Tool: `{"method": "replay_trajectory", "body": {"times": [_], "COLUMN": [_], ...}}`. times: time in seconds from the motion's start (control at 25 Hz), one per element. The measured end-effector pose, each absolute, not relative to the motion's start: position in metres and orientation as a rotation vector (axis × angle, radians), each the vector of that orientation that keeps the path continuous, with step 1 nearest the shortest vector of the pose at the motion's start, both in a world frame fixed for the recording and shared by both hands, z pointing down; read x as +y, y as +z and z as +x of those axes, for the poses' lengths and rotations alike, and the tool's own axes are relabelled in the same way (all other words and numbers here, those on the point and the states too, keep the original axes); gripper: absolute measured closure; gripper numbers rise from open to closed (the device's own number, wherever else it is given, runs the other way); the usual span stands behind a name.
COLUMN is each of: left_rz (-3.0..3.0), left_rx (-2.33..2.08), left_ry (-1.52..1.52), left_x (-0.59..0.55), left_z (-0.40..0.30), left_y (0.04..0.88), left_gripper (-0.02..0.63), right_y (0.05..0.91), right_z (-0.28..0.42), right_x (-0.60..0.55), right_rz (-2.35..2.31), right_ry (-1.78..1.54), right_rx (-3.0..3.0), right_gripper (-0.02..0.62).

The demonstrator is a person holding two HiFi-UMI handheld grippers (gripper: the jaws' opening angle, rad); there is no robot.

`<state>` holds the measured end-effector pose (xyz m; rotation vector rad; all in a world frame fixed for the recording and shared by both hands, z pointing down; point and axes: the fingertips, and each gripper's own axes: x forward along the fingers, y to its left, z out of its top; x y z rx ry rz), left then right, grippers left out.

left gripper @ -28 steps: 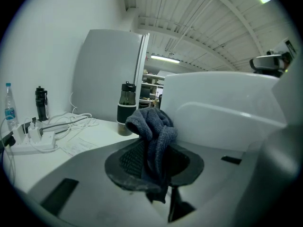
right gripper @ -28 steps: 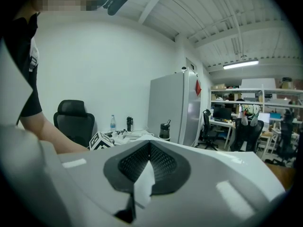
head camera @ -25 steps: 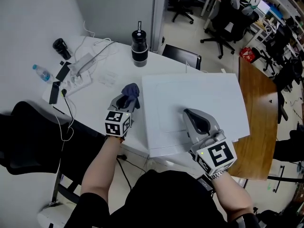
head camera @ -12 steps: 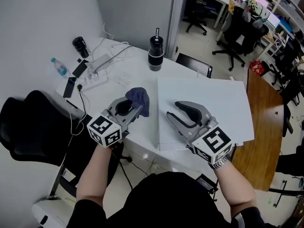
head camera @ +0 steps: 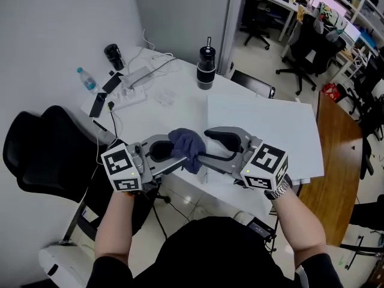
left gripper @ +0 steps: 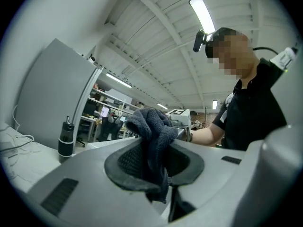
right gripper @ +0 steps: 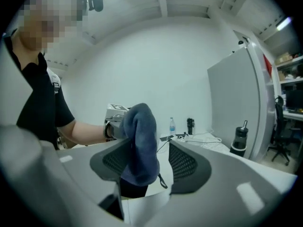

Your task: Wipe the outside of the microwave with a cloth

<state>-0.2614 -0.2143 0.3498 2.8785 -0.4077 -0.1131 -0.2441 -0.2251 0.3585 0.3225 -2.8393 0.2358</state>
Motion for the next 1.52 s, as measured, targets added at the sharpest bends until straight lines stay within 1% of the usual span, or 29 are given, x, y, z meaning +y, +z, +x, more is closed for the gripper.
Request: {"method": "replay_trajectory", "body": {"times": [0.08,0.12,0.2,0.28,0.32,0.36,0.4,0.52,0.64,0.92,1.04,1.32,1.44,1.52], "left_rz": [2.874,2.871,2.863,2.850,2.847,2.848,2.853,2.870,2.866,2.846,2.856,2.875,2.874,2.872], "left_rx": [-0.362,-0.356,-0.354,-0.348,-0.349,-0.359,-0.378,-0.459,-0.555,-0.763,-0.775,-0.830,-0.880,-0.915], "left_ry": [-0.115,-0.117,-0.121,-0.123,-0.120,-0.115,-0.108,-0.084,-0.076,-0.130,-0.136,-0.157,-0.137,-0.129], "left_x": [-0.206,-0.203,-0.200,-0.198,-0.198,-0.199,-0.200,-0.209,-0.219,-0.236,-0.235,-0.228,-0.230,-0.231], "left_z": [-0.258,-0.257,-0.256,-0.257,-0.258,-0.257,-0.257,-0.254,-0.257,-0.274,-0.270,-0.257,-0.254,-0.251], "left_y": [0.347,0.346,0.345,0.347,0.347,0.348,0.348,0.352,0.357,0.353,0.350,0.344,0.343,0.342], "left_gripper": [0.512,0.512,0.512,0.512,0.512,0.506,0.495,0.465,0.442,0.445,0.461,0.520,0.557,0.601], "right_y": [0.355,0.353,0.353,0.354,0.355,0.355,0.356,0.357,0.360,0.392,0.409,0.422,0.422,0.423], "right_z": [-0.247,-0.248,-0.250,-0.251,-0.251,-0.250,-0.248,-0.241,-0.228,-0.195,-0.188,-0.177,-0.167,-0.157], "right_x": [-0.214,-0.209,-0.200,-0.197,-0.197,-0.198,-0.200,-0.211,-0.227,-0.266,-0.276,-0.286,-0.288,-0.290], "right_rz": [0.230,0.190,0.127,0.103,0.111,0.130,0.156,0.270,0.413,0.745,0.815,0.890,0.910,0.931], "right_ry": [0.245,0.254,0.281,0.297,0.296,0.290,0.286,0.279,0.273,0.373,0.399,0.302,0.290,0.286], "right_rx": [-2.859,-2.868,-2.879,-2.880,-2.876,-2.872,-2.869,-2.857,-2.810,-2.550,-2.439,-2.302,-2.287,-2.277], "right_gripper": [0.352,0.366,0.419,0.436,0.459,0.498,0.513,0.531,0.536,0.539,0.541,0.542,0.543,0.543]}}
